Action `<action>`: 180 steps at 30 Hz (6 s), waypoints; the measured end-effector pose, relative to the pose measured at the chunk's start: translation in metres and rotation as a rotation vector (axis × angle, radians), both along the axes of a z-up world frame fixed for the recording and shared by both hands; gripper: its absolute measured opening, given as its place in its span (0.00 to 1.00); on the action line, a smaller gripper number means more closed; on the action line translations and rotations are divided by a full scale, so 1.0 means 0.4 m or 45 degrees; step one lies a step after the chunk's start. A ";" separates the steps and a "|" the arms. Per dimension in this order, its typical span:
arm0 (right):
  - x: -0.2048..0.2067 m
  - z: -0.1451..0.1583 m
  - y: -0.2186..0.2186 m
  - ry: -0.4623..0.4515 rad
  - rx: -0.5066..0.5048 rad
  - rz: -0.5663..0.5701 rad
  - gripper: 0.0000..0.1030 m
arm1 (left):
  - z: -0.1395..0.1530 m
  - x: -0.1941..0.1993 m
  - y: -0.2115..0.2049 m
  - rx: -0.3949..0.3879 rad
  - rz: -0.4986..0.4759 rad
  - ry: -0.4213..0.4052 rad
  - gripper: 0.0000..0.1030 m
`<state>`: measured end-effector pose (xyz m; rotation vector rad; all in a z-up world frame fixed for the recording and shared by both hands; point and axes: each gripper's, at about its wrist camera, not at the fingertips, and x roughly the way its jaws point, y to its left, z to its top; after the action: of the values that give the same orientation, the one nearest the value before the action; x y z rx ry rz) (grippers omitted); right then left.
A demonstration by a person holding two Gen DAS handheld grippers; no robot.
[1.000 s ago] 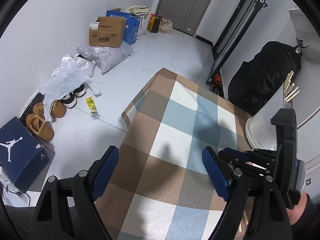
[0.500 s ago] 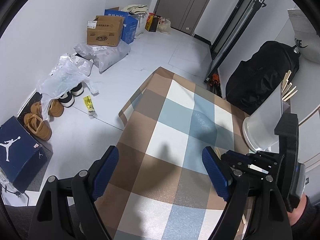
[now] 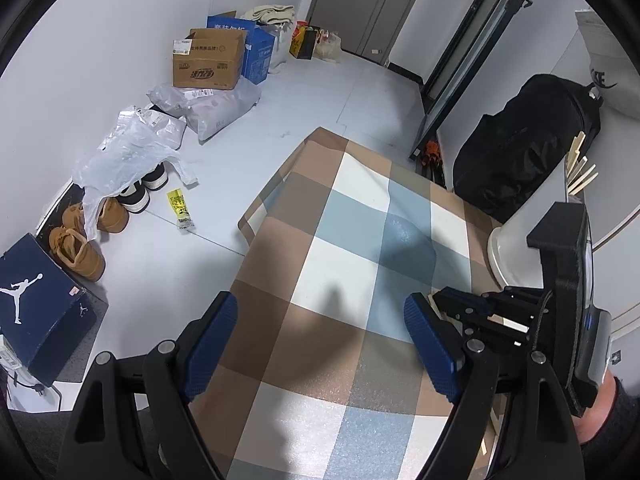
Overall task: Organize utensils
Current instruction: 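Grasp the last chopstick with the left tool while the right tool lifts its chopstick, then carry both held chopsticks up over the white holder's opening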
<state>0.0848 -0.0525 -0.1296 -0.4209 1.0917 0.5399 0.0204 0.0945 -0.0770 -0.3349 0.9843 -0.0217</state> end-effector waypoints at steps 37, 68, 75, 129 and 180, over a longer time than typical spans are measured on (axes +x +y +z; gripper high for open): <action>-0.238 0.365 -0.426 -0.507 0.787 -0.286 0.03 | -0.080 0.101 -0.281 0.164 -0.174 0.354 0.62; -0.261 0.378 -0.453 -0.574 0.819 -0.349 0.03 | 0.027 0.071 -0.241 0.079 -0.043 0.065 0.00; -0.273 0.392 -0.443 -0.612 0.814 -0.361 0.03 | 0.116 0.020 -0.222 0.085 -0.065 -0.176 0.00; -0.017 0.780 -0.520 -0.930 0.764 -0.412 0.03 | 0.588 0.183 -0.384 -0.040 -0.394 -0.667 0.00; 0.110 0.512 -0.498 -0.699 0.736 -0.292 0.04 | 0.420 0.280 -0.440 -0.059 -0.709 -0.503 0.00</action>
<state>0.1290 -0.2516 0.0750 0.0701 0.4139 0.4713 0.1325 -0.0815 0.0912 -0.0829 0.6581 -0.5964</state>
